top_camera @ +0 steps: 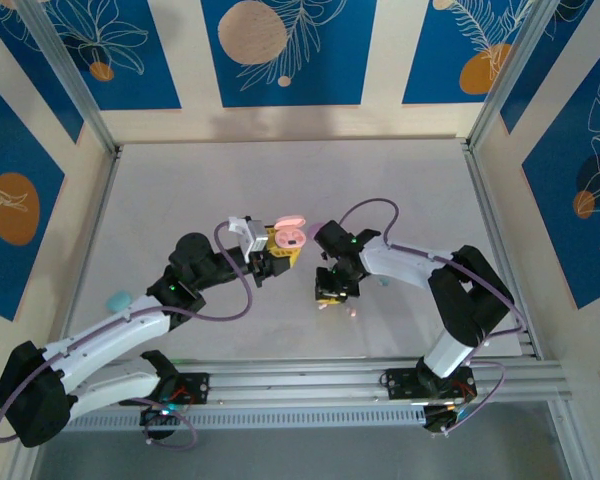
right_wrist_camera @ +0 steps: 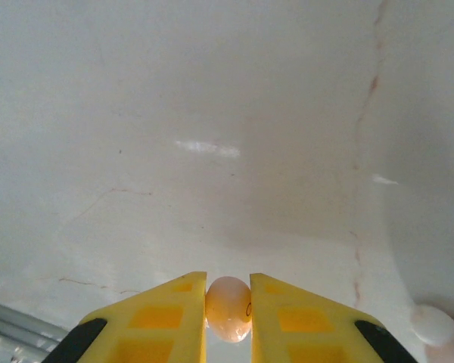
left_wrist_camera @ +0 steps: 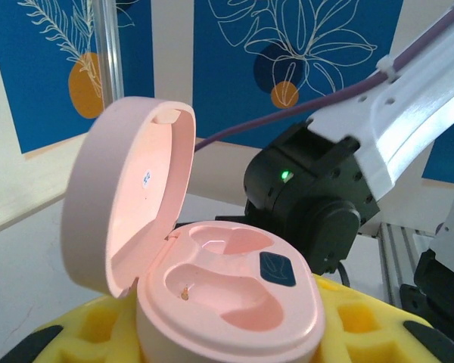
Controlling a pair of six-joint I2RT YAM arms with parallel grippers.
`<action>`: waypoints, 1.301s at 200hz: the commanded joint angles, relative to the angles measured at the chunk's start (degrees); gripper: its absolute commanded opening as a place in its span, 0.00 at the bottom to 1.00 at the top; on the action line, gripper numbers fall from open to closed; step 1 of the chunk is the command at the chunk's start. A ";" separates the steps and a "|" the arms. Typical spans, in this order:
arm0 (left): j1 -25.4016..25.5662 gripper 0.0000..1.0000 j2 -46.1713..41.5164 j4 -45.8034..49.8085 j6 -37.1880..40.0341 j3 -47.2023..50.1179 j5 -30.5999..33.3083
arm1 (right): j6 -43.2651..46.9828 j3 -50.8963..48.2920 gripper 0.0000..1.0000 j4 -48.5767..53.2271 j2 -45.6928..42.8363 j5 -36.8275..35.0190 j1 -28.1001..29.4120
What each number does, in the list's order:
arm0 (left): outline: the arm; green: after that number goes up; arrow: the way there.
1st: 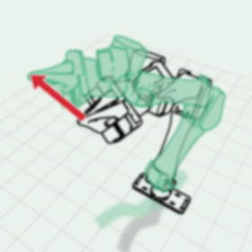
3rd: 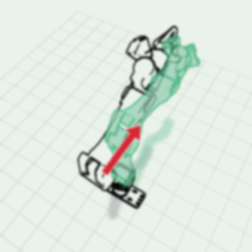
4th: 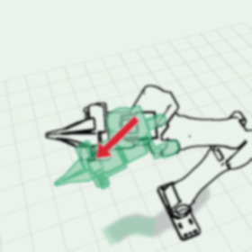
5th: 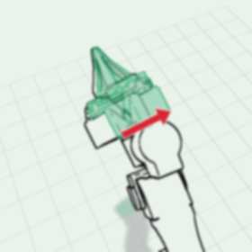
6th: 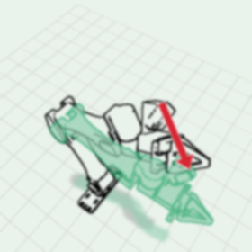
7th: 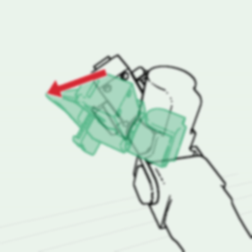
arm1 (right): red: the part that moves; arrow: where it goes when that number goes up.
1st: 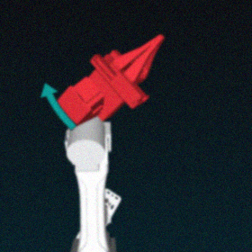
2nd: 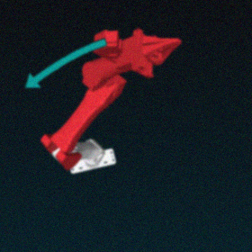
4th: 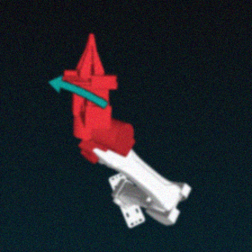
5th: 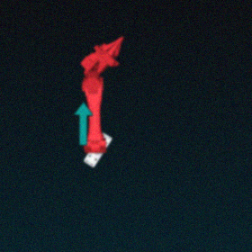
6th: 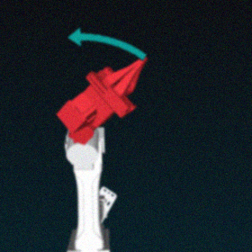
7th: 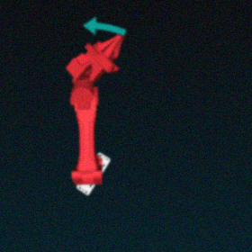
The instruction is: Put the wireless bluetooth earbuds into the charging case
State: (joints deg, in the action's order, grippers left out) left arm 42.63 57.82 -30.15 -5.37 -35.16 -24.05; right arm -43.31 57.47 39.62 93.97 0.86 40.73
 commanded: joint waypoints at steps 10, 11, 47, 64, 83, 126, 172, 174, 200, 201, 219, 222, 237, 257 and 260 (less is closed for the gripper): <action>-0.18 0.30 -2.08 1.93 2.53 0.25 4.15 | -0.72 4.56 0.20 10.53 -0.17 -8.97 1.50; -0.18 0.30 -2.18 1.98 2.63 0.30 4.21 | -0.68 4.61 0.20 10.59 -0.09 -9.00 1.52; -0.18 0.30 -5.07 3.64 4.19 1.37 10.17 | 0.37 5.37 0.20 11.50 3.84 -9.76 1.72; -0.19 0.30 -6.58 3.74 4.70 2.25 12.77 | 0.98 5.52 0.20 10.46 5.34 -8.77 1.80; -0.22 0.30 -7.93 3.87 5.10 2.79 14.43 | 1.43 5.87 0.21 9.55 6.88 -7.51 1.97; -0.27 0.30 -8.54 4.14 5.19 3.06 14.74 | 1.65 6.60 0.26 7.18 8.35 -3.98 2.76; -0.24 0.30 -8.08 4.05 4.95 2.90 14.28 | 1.13 6.77 0.29 5.10 8.11 -0.77 2.86; -0.26 0.30 -8.10 4.00 5.00 2.90 14.29 | 1.10 6.73 0.29 4.94 8.08 -0.66 2.86; -0.27 0.30 -8.07 4.05 4.96 2.96 14.30 | 0.86 6.29 0.30 3.39 7.84 1.65 2.83; -0.27 0.30 -8.08 4.05 4.94 2.93 14.30 | 0.86 6.27 0.30 3.29 7.82 1.75 2.85; -0.27 0.30 -8.12 4.14 5.01 2.82 14.37 | 0.44 6.17 0.31 2.93 7.52 2.55 2.92; -0.33 0.30 -8.08 4.14 4.97 2.81 14.38 | 0.42 6.16 0.31 2.86 7.47 2.63 2.95; -0.26 0.30 -8.07 4.14 4.92 2.83 14.30 | 0.51 6.07 0.31 3.02 7.23 3.22 2.95; -0.20 0.30 -7.90 4.05 4.76 2.90 14.25 | 0.75 5.81 0.30 3.17 7.12 4.67 3.04; -0.26 0.30 -7.90 4.05 4.75 2.90 14.22 | 0.75 5.74 0.30 3.12 7.12 4.86 3.08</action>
State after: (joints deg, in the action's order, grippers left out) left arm 42.61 50.04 -25.58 -0.93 -32.49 -10.20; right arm -42.04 63.02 42.48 102.21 2.22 43.24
